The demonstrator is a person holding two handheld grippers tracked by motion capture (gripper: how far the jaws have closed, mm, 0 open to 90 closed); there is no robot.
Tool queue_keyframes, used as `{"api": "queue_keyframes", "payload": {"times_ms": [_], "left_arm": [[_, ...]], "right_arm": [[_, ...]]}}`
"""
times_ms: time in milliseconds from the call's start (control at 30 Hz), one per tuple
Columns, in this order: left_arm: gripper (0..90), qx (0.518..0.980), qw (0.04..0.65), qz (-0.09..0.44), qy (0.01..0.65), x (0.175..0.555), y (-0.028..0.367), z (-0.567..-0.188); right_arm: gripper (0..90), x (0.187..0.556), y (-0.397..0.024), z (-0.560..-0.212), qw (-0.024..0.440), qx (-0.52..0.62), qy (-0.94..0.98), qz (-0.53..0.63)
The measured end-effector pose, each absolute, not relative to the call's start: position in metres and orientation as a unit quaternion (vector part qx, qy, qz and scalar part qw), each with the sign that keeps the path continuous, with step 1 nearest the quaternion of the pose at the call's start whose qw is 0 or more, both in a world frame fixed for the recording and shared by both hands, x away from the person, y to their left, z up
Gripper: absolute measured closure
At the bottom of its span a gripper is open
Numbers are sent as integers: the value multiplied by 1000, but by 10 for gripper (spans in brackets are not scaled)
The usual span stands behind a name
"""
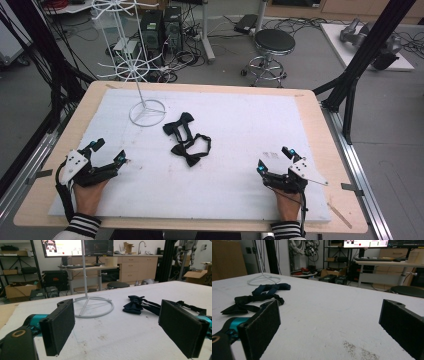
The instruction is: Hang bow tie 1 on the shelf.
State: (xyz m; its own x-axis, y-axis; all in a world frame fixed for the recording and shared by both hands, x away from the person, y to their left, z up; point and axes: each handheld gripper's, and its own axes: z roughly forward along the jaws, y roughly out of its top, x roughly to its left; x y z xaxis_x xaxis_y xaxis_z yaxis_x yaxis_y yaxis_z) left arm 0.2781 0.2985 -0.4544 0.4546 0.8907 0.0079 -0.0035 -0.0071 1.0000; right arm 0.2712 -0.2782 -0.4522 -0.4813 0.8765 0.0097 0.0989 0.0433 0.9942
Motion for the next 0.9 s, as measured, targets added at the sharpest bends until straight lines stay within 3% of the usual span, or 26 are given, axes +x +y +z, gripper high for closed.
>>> {"api": "queue_keyframes", "payload": {"times_ms": [900], "left_arm": [[143,602,602,360,380,281,301,-454]], "right_arm": [[29,272,-279,-452,338,386,634,578]]}}
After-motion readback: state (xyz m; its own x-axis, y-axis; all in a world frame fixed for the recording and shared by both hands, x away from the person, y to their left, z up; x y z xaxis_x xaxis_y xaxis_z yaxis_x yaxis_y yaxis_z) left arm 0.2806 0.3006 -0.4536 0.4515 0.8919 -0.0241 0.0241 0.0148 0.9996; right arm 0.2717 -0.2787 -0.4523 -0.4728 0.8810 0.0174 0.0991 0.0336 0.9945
